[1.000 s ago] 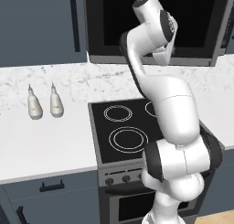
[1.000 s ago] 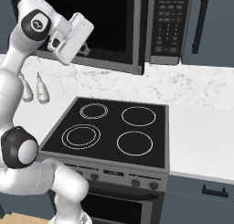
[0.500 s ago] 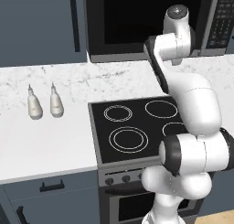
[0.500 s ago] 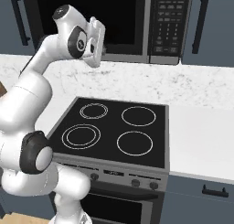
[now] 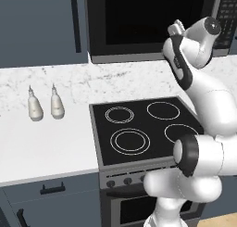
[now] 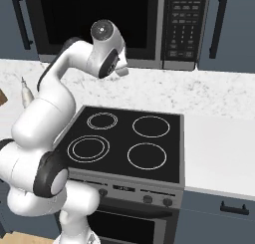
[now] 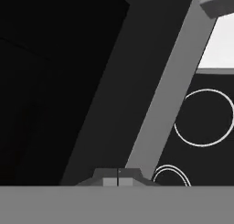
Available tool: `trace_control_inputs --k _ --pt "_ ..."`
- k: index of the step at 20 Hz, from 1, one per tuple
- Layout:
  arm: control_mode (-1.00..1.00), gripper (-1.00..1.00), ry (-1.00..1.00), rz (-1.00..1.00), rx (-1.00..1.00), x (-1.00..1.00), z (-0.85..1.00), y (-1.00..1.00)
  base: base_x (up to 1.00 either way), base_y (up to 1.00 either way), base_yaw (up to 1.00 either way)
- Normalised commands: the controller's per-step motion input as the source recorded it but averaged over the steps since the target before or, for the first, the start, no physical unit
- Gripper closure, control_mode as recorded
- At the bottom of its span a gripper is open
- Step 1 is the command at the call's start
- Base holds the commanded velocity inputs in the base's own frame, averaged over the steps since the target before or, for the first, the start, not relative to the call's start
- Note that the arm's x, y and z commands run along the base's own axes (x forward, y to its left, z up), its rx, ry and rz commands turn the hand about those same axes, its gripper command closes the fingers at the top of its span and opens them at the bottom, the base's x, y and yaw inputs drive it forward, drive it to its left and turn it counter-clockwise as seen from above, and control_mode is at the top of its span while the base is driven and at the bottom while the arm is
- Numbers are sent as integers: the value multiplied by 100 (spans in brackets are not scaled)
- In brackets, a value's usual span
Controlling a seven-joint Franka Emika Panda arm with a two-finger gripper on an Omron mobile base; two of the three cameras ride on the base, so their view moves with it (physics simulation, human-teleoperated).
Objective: Open the microwave, place the bowl with waffle inside the microwave, then close the microwave door and turn it on.
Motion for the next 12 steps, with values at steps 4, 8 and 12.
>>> trace_control_inputs --k 4,8,12 --pt "-100 100 -1 22 -21 -15 -57 0 0 0 0" --pt "-100 100 -12 12 -4 -100 -2 -7 0 0 0" --pt "-100 100 -20 3 0 -100 0 -20 0 0 0"
